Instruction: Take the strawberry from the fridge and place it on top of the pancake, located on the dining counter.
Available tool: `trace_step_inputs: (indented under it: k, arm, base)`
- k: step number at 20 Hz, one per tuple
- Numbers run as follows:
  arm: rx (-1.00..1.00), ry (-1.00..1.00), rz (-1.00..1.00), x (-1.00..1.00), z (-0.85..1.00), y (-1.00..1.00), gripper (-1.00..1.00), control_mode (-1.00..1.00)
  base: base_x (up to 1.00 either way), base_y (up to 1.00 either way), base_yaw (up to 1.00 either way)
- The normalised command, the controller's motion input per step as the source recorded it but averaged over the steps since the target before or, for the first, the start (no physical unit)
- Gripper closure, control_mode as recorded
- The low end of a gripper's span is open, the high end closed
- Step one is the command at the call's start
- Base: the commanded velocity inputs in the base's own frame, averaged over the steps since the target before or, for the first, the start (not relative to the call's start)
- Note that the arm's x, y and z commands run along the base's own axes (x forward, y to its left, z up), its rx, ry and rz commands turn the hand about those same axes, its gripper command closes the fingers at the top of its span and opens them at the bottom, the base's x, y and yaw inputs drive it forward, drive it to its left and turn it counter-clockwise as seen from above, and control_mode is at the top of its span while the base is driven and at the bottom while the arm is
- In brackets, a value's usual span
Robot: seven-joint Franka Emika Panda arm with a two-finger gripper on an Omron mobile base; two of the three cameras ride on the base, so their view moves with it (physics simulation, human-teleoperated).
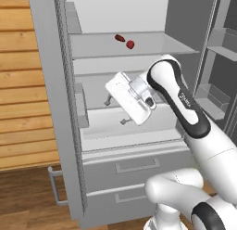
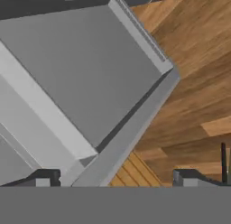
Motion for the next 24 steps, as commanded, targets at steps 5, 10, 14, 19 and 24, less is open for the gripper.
trace_step_inputs:
  k: [5,10,14,19,24]
  arm:
    - [-0.96,0.14,0.00,0.00,-0.50,-1.00,-1.00,-1.00]
    - [-0.81,0.02,0.05,-0.30,-0.67,-0.95,-1.00,-1.00]
    - [-0.31,-0.10,0.52,-0.32,-0.02,-0.79,-1.00,-1.00]
    - [0.15,-0.17,0.39,-0.12,0.00,-0.66,-1.00,-1.00]
    - [0.24,0.00,0.30,0.02,0.07,-0.44,-1.00,-1.00]
  base:
    - [0.00,0.00,0.00]
    - [0.00,0.00,0.00]
    - [0.00,0.00,0.00]
    - [0.00,0.00,0.00]
    - [0.00,0.00,0.00]
